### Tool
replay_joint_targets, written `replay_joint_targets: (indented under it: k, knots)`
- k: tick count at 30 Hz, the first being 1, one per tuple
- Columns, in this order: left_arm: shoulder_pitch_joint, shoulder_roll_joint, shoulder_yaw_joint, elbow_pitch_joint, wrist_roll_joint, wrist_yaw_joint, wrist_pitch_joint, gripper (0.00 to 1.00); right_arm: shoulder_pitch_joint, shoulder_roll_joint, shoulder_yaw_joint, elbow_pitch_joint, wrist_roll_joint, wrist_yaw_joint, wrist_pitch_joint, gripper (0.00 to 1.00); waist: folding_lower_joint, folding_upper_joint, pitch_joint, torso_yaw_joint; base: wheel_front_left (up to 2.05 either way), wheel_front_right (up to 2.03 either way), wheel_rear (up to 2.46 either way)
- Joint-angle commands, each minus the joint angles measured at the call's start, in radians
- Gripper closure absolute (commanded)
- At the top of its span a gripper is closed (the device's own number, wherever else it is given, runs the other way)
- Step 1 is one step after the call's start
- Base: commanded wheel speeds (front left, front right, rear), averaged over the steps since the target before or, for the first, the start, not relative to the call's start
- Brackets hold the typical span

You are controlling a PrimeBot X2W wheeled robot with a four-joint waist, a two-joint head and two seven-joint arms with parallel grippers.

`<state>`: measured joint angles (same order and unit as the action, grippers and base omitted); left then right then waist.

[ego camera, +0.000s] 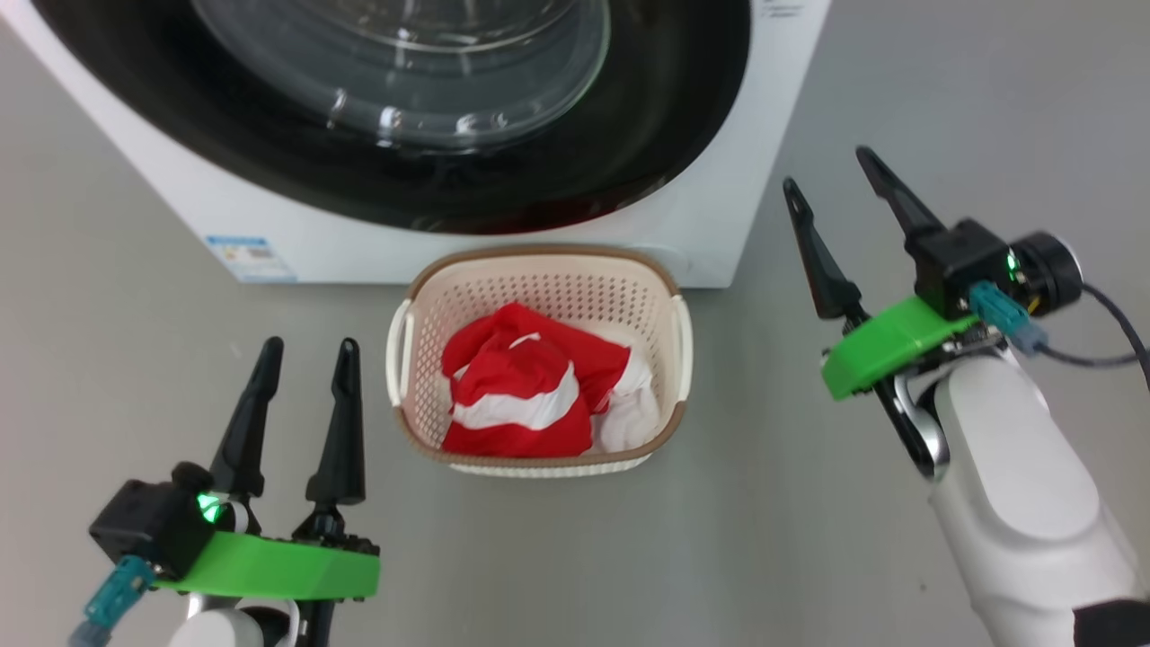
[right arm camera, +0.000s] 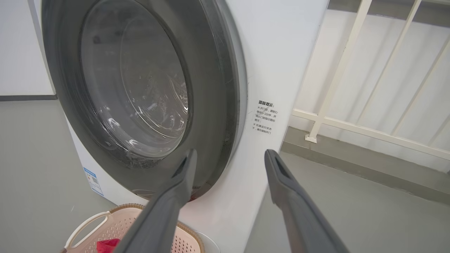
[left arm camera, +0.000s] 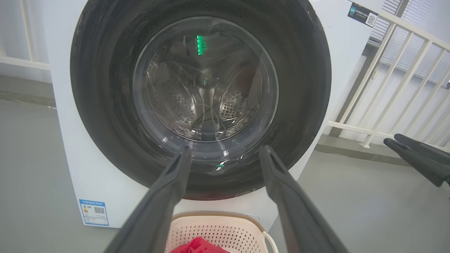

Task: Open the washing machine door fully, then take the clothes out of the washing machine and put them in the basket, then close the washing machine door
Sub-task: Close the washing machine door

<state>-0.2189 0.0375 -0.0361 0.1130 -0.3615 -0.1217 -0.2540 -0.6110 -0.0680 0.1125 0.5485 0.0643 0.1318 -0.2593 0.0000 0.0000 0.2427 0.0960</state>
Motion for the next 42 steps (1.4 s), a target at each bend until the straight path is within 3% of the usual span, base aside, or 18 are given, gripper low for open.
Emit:
replay_joint_targets:
  k: [1, 18, 32, 42]
  knots:
    - [0.008, 0.014, 0.033, -0.028, 0.024, 0.005, -0.008, 0.00, 0.027, 0.016, 0.005, -0.041, 0.004, -0.001, -0.002, 0.00, 0.0000, 0.0000, -0.049, -0.048, 0.00, 0.00, 0.00]
    - [0.085, 0.013, 0.058, -0.050, 0.076, 0.024, -0.008, 0.00, 0.315, 0.018, -0.107, -0.296, 0.034, -0.001, -0.002, 0.00, 0.0000, 0.0000, -0.152, -0.114, 0.00, 0.00, 0.00]
    - [0.165, 0.013, 0.097, -0.055, 0.098, 0.022, -0.008, 0.00, 0.504, 0.018, -0.165, -0.432, 0.057, -0.001, -0.002, 0.00, 0.0000, 0.0000, -0.215, -0.139, 0.00, 0.00, 0.00]
    - [0.223, 0.013, 0.137, -0.053, 0.121, 0.012, -0.008, 0.00, 0.603, 0.018, -0.186, -0.456, 0.077, -0.001, -0.002, 0.00, 0.0000, 0.0000, -0.248, -0.149, 0.00, 0.00, 0.00]
